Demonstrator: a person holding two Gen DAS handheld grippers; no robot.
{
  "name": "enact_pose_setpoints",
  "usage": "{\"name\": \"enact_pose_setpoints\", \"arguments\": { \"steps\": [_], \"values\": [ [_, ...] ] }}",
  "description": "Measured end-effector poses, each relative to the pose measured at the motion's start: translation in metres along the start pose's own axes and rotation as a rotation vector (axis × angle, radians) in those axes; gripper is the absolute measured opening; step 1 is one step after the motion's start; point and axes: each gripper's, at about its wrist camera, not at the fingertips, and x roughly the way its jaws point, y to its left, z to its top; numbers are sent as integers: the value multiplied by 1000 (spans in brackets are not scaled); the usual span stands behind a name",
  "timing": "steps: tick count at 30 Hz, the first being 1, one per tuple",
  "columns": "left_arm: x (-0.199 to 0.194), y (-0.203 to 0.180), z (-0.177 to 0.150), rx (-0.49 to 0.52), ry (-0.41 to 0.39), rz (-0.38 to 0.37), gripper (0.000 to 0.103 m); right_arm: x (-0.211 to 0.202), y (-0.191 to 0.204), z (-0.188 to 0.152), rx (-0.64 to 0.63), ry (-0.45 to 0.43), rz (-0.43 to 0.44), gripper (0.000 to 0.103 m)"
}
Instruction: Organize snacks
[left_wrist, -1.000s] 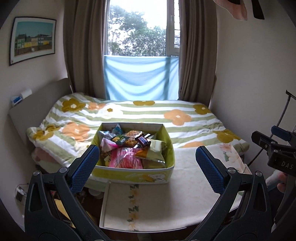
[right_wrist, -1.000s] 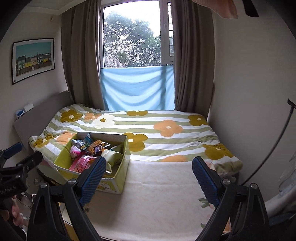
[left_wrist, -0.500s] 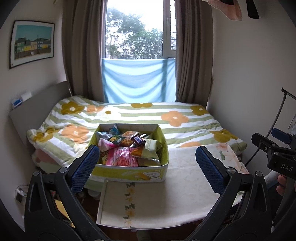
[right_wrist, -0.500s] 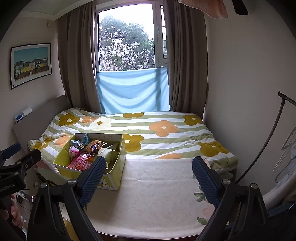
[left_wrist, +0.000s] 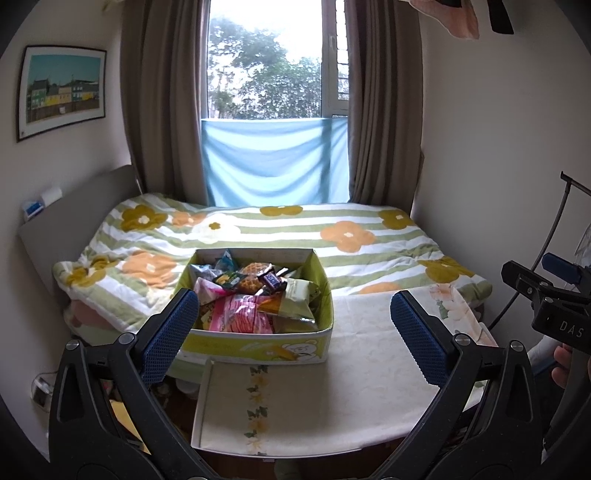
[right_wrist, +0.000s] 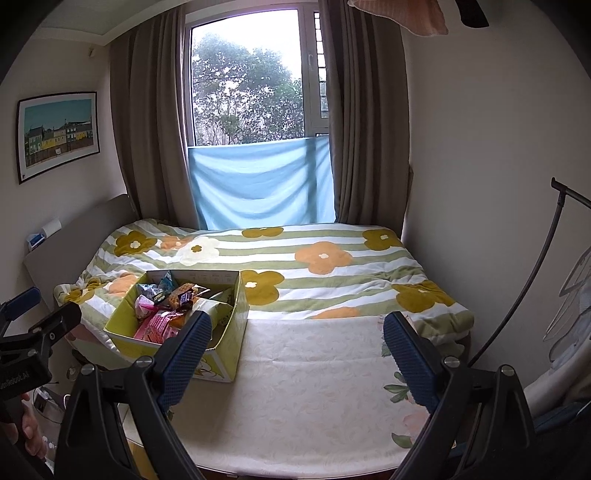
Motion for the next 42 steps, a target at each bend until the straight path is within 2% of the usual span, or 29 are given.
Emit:
{"name": "enact_pose_setpoints", "arguments": {
  "steps": [19,42],
  "values": [
    [5,1,3,3,8,7,103,4,-4,2,5,7,-7,93],
    [14,3,4,7,26,55,103,8,-6,4,4,3,-11,93]
  ]
}}
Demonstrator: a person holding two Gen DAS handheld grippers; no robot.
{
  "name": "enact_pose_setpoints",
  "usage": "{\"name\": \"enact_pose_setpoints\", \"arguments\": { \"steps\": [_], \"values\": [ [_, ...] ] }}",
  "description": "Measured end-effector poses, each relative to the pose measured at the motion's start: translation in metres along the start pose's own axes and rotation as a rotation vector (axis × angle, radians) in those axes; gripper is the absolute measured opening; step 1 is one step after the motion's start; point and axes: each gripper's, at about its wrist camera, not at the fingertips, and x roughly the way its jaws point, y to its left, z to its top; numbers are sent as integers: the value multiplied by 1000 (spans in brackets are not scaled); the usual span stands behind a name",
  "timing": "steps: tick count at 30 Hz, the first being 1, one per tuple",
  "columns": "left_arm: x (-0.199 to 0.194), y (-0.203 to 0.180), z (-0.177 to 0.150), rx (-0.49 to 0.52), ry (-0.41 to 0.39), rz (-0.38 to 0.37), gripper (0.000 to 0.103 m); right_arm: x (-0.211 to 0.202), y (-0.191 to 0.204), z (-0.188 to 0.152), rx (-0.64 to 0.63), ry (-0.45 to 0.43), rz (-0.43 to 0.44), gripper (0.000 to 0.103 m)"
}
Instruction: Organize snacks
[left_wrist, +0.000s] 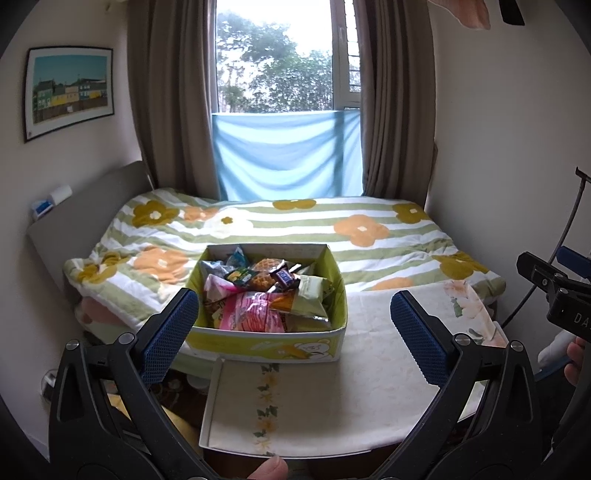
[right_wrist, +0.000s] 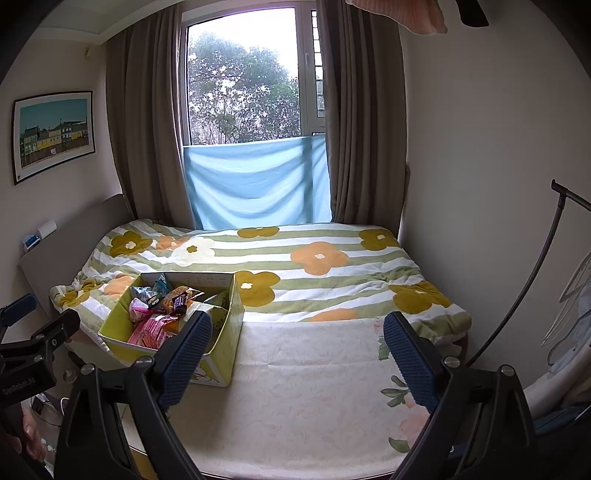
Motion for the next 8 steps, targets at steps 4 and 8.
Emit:
{"name": "enact_pose_setpoints", "arguments": {
  "steps": [4,8],
  "values": [
    [2,1,0,7,-16,7,103,1,1,0,-2,5,0,93],
    [7,3,3,9,-17,6,103,5,3,0,-3,14,2,93]
  ]
}}
